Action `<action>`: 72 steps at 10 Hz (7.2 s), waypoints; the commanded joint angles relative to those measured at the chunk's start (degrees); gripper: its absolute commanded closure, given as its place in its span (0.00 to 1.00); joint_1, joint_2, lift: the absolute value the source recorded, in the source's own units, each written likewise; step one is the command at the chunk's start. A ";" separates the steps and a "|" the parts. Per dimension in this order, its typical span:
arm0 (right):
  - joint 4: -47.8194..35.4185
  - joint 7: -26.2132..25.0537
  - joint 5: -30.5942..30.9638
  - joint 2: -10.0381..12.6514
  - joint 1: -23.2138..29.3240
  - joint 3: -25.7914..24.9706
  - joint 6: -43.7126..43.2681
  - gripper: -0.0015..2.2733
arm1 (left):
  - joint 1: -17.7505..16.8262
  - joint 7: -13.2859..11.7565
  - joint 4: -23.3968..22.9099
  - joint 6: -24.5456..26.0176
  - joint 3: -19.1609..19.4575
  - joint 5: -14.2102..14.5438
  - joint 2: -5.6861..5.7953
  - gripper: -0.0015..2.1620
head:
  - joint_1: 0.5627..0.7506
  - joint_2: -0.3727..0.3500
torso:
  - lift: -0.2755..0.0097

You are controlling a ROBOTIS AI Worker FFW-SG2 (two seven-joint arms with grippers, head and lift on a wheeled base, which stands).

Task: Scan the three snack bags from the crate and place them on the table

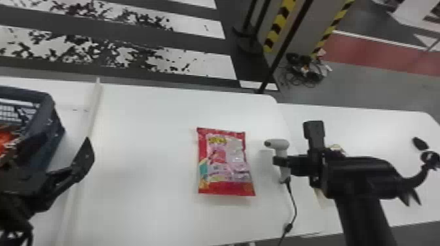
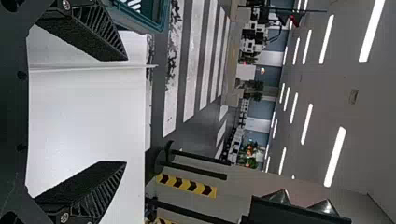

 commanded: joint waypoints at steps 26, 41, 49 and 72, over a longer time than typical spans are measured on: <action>-0.75 11.45 -22.08 0.23 3.62 -2.96 12.45 0.10 | -0.10 -0.26 0.23 0.35 -0.17 -0.09 0.01 0.04 | 0.70 0.26 | 0.75; -0.49 12.06 -43.96 -2.15 0.02 -32.23 21.24 0.99 | -0.18 -0.17 -0.12 0.35 -0.17 -0.09 0.01 0.04 | 0.70 0.14 | 0.75; 22.27 -13.42 -53.72 -4.96 -2.01 -35.57 -10.92 0.87 | 0.34 2.99 -0.56 -0.70 -0.61 -0.09 -0.08 0.04 | 0.70 0.03 | 0.75; -22.38 -28.98 -13.11 10.69 30.34 13.91 -66.65 0.03 | 0.96 3.96 -2.23 1.40 -3.16 -4.30 -2.98 0.04 | 0.70 0.25 | 0.75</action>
